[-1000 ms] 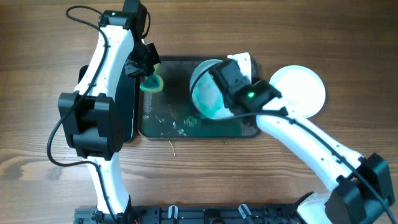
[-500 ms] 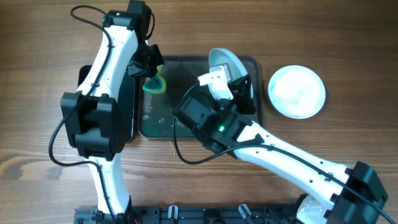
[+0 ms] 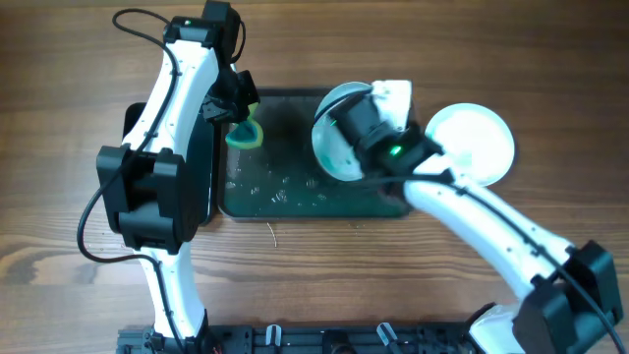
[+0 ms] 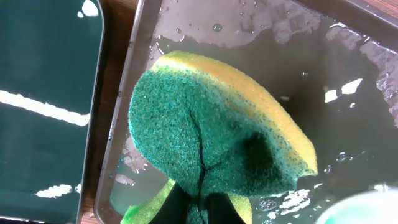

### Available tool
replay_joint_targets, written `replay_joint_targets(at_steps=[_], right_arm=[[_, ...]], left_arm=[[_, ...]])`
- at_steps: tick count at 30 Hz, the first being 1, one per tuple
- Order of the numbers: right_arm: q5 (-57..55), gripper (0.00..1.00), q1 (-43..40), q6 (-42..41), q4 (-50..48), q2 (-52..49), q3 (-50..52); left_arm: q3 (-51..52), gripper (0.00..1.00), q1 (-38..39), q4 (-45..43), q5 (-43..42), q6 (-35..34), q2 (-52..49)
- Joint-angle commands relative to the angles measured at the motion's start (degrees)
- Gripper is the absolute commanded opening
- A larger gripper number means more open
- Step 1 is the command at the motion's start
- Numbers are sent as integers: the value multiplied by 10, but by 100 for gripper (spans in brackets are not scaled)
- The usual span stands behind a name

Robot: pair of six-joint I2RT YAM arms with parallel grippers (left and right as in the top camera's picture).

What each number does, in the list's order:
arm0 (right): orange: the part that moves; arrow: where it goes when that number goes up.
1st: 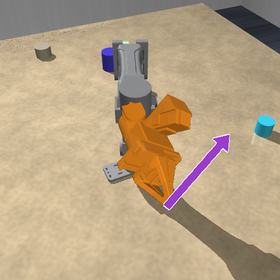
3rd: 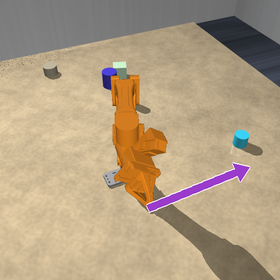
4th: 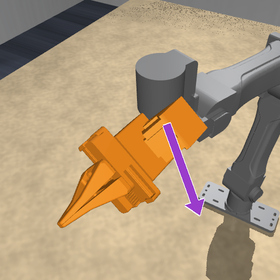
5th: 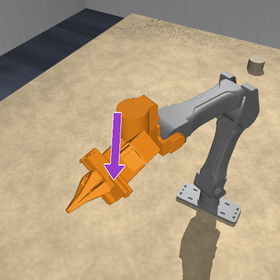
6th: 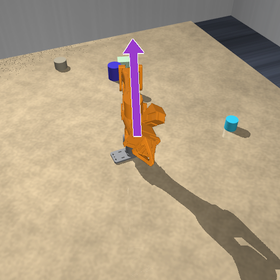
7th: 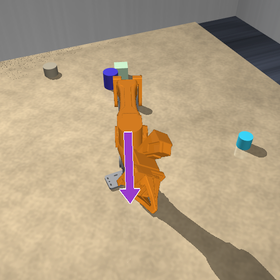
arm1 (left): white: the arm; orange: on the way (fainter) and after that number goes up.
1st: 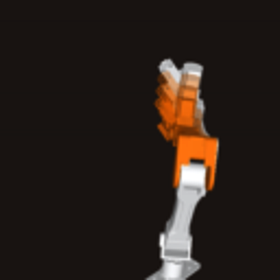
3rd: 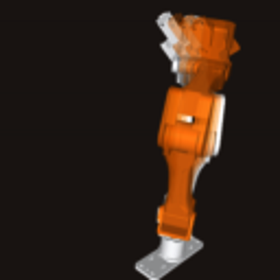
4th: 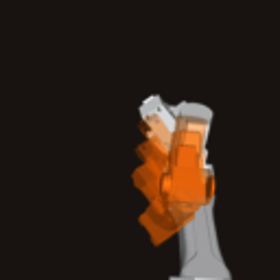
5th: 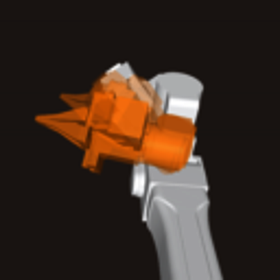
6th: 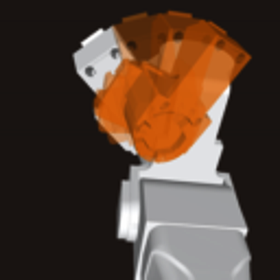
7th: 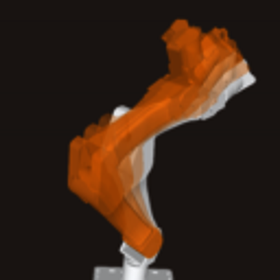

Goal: Clean dirty plates on tray and stack at the side

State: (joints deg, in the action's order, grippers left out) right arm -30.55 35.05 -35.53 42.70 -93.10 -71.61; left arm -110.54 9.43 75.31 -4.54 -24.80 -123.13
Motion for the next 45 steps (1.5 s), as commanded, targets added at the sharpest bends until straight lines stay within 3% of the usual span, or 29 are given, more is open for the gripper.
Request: replay_joint_targets(at_steps=[1, 6, 10, 12, 14, 17, 21, 29, 35, 39, 41, 43, 45], right_arm=[[210, 4, -33, -67, -24, -64, 0], [262, 6, -44, -64, -39, -122, 0], [282, 36, -44, 19, -54, -124, -2], [309, 40, -51, 125, -70, -124, -4], [319, 58, -61, 208, -88, -125, -4], [360, 66, -82, 305, -117, -127, -4], [363, 51, -110, 341, -148, -139, -4], [459, 50, -154, 355, -181, -195, -5], [511, 42, -170, 329, -191, -231, -5], [522, 27, -166, 280, -197, -255, -5], [511, 4, -166, 246, -195, -255, -5], [476, 4, -166, 178, -184, -255, -5], [440, 4, -167, 60, -153, -255, -5]], left_arm=[[-8, 4, 1, 1, 1, -12, 14], [-8, 4, 1, 2, 1, -12, 14], [-8, 4, 1, 1, 1, -12, 14], [-8, 4, 1, 1, 1, -12, 14], [-8, 4, 1, 2, 1, -12, 14], [-8, 4, 1, 2, 1, -12, 14], [-8, 4, 1, 2, 1, -12, 14], [-8, 4, 1, -3, 1, -12, 14], [-8, 4, 1, -11, 1, -12, 14], [-8, 4, 1, -10, 1, -12, 14], [-8, 4, 1, -9, 1, -12, 14], [-8, 4, 3, -6, -5, -12, 14], [-8, 4, 10, -4, -5, -12, 14]])
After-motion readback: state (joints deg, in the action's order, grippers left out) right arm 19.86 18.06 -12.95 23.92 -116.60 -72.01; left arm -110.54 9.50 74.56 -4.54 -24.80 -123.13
